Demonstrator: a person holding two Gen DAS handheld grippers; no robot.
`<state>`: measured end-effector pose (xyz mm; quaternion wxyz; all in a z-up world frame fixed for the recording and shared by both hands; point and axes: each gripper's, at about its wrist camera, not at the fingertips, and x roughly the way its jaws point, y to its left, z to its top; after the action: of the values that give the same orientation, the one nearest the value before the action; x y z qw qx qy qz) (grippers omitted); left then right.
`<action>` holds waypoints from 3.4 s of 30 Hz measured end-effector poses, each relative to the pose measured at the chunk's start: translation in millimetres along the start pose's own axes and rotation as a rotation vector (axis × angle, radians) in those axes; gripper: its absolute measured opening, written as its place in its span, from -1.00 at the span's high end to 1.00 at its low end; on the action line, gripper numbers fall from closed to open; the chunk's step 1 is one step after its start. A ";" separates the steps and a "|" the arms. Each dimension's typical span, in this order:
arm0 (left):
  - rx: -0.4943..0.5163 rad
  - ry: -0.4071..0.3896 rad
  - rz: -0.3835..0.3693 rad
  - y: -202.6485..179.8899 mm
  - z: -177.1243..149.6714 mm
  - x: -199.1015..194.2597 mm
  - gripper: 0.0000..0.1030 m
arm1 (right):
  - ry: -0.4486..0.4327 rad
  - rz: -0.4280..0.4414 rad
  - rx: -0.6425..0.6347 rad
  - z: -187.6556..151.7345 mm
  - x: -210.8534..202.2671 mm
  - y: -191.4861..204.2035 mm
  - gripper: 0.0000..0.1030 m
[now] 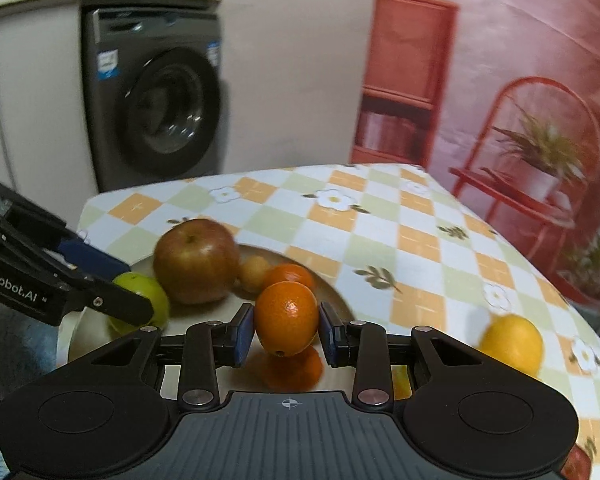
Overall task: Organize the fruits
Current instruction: 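Carry the green apple in the left tool and tangerine in the right tool to the plate, then open the left tool on the plate while the right tool releases the tangerine, then move both tools toward the red apple beside the lemons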
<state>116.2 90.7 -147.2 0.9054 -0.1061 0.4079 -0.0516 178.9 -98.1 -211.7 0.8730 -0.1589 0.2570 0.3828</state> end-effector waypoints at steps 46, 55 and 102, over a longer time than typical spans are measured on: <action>-0.037 -0.082 0.038 -2.7 11.6 -3.7 0.03 | -0.072 -0.042 0.063 -18.2 -20.0 -0.7 0.25; 0.070 -0.161 0.051 -41.7 19.1 -18.7 0.03 | -0.183 -0.170 0.224 -61.8 -82.6 -37.6 0.25; 0.361 0.070 -0.331 -226.1 70.5 129.9 0.03 | -0.087 -0.300 0.412 -134.9 -80.3 -144.9 -0.15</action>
<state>253.5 -141.9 -143.3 0.8743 -0.0062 0.4001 -0.2747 197.3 -304.4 -264.4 0.9443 0.0028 0.2652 0.1950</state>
